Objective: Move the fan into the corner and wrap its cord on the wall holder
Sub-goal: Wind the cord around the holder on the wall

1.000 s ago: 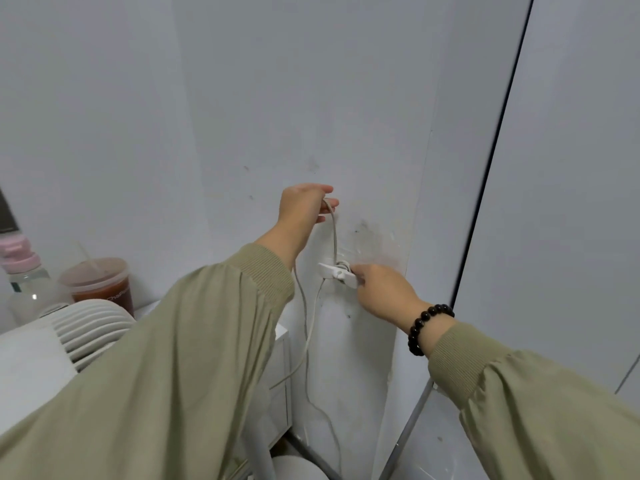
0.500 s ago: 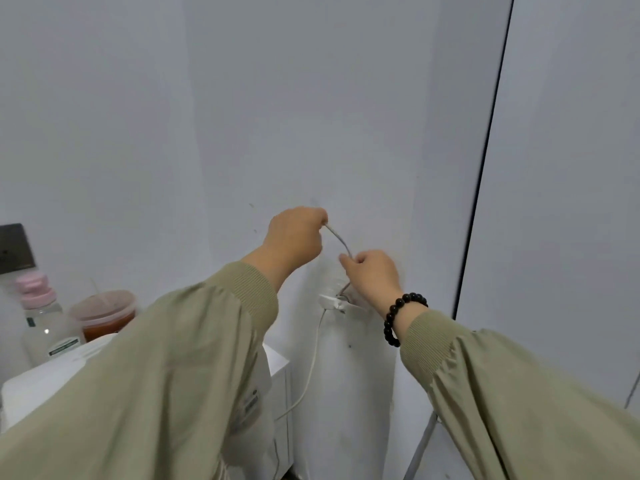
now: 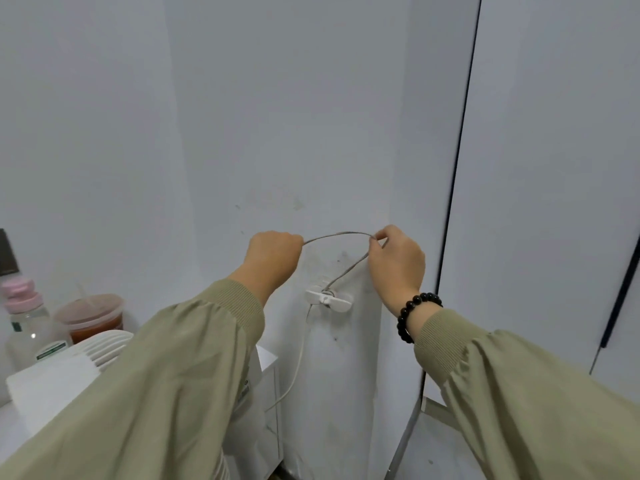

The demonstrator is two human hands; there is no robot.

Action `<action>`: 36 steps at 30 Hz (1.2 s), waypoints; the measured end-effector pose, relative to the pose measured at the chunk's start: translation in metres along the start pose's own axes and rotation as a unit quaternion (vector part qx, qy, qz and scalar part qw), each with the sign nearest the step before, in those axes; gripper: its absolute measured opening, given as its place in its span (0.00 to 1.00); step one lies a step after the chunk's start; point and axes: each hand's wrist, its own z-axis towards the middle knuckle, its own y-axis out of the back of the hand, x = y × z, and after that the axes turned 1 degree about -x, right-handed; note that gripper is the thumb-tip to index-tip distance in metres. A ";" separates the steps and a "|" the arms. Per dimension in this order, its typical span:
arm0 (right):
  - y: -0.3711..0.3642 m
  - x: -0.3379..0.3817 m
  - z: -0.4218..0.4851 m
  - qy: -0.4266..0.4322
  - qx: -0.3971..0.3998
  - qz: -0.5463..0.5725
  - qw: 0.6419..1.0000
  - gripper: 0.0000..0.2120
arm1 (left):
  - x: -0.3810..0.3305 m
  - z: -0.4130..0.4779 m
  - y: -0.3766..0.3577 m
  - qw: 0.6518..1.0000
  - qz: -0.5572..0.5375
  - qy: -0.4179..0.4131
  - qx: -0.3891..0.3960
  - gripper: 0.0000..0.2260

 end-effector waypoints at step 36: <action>0.089 -0.030 0.040 -0.247 0.107 0.288 0.919 0.09 | -0.004 0.005 0.071 0.831 -0.529 0.159 0.073 0.18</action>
